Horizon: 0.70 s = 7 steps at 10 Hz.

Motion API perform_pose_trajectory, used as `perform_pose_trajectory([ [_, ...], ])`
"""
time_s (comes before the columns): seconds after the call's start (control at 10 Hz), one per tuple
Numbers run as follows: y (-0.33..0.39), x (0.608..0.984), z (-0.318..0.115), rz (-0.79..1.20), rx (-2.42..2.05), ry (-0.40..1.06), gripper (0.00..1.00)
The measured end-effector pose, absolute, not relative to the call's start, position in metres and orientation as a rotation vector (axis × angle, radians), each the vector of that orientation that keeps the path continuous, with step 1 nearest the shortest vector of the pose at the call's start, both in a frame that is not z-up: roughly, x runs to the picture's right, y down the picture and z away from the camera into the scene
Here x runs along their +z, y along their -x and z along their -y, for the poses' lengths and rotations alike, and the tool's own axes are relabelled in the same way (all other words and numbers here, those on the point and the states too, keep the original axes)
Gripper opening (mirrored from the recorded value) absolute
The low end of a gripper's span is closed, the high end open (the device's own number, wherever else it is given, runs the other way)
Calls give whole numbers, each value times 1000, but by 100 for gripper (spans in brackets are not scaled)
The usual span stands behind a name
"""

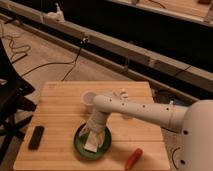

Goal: Place the white sponge in the ceramic cup

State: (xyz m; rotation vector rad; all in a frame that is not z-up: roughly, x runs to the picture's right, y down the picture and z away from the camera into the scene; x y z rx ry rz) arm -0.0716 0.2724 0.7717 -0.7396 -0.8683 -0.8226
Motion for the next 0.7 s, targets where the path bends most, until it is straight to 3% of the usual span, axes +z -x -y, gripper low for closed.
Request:
perform_pose_trajectory([
  [0.2, 68, 777, -280, 871, -812, 766, 68],
  [0.7, 66, 779, -278, 886, -815, 761, 16],
])
